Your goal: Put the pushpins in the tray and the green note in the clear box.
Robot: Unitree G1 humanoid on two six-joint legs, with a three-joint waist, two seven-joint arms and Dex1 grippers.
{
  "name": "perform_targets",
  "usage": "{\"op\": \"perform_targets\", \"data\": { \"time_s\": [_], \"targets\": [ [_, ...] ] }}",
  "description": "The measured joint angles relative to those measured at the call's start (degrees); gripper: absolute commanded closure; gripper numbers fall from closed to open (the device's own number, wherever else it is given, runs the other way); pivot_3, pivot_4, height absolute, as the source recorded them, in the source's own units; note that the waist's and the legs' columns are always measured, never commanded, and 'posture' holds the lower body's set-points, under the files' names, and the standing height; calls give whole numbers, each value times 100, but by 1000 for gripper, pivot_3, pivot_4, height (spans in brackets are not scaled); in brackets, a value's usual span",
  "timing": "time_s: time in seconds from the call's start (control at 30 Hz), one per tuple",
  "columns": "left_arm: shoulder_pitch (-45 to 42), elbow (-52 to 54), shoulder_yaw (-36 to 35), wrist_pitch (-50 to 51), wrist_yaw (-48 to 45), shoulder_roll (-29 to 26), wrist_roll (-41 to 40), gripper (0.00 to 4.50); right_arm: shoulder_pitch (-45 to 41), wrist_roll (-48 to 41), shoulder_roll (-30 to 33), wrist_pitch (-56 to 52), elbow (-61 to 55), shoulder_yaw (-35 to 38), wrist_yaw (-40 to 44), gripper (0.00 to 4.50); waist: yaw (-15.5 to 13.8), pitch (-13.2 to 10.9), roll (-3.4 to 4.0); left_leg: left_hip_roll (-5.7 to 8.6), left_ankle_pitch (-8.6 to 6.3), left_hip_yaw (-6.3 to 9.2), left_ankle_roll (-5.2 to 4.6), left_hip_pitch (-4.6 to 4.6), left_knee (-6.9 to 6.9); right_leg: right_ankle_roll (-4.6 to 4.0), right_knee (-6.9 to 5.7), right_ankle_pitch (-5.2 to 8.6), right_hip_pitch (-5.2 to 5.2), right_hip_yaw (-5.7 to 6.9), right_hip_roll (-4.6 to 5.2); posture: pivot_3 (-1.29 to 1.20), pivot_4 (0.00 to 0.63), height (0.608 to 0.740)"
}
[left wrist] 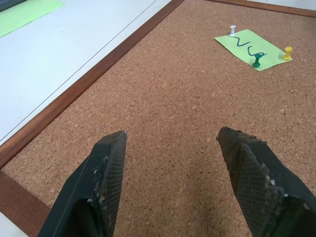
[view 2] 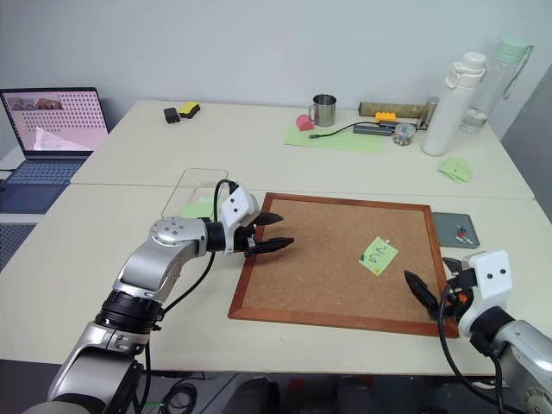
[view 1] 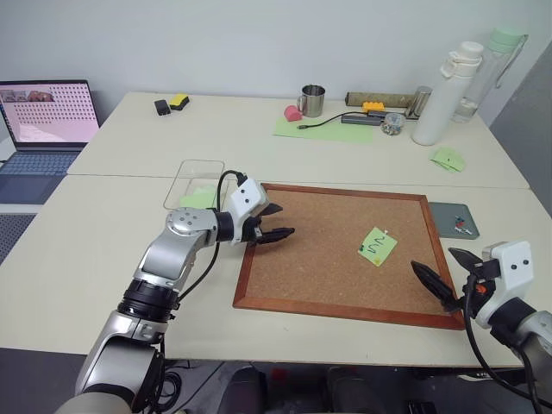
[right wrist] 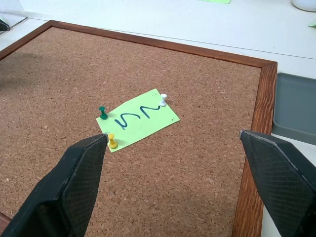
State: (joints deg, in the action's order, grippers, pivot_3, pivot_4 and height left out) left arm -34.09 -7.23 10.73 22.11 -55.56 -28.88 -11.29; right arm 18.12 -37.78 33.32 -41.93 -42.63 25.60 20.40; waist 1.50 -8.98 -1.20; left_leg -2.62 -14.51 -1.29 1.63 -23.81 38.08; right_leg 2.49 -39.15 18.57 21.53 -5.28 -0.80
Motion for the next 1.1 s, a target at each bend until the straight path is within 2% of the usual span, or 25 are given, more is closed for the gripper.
{"op": "perform_targets", "data": {
  "time_s": [0.63,1.1],
  "targets": [
    [-159,101,-217,846,-18,16,-462,1373,33,-5,0,-2,0,15,1,0,0,0,0,0,0,1,0,0,0,0,0,0,0,1,0,0,150,740],
    [-151,225,-218,865,-16,11,-463,1373,37,-4,0,-2,0,16,-1,0,0,0,0,0,0,0,0,0,0,0,0,0,0,0,0,0,150,740]
  ]
}}
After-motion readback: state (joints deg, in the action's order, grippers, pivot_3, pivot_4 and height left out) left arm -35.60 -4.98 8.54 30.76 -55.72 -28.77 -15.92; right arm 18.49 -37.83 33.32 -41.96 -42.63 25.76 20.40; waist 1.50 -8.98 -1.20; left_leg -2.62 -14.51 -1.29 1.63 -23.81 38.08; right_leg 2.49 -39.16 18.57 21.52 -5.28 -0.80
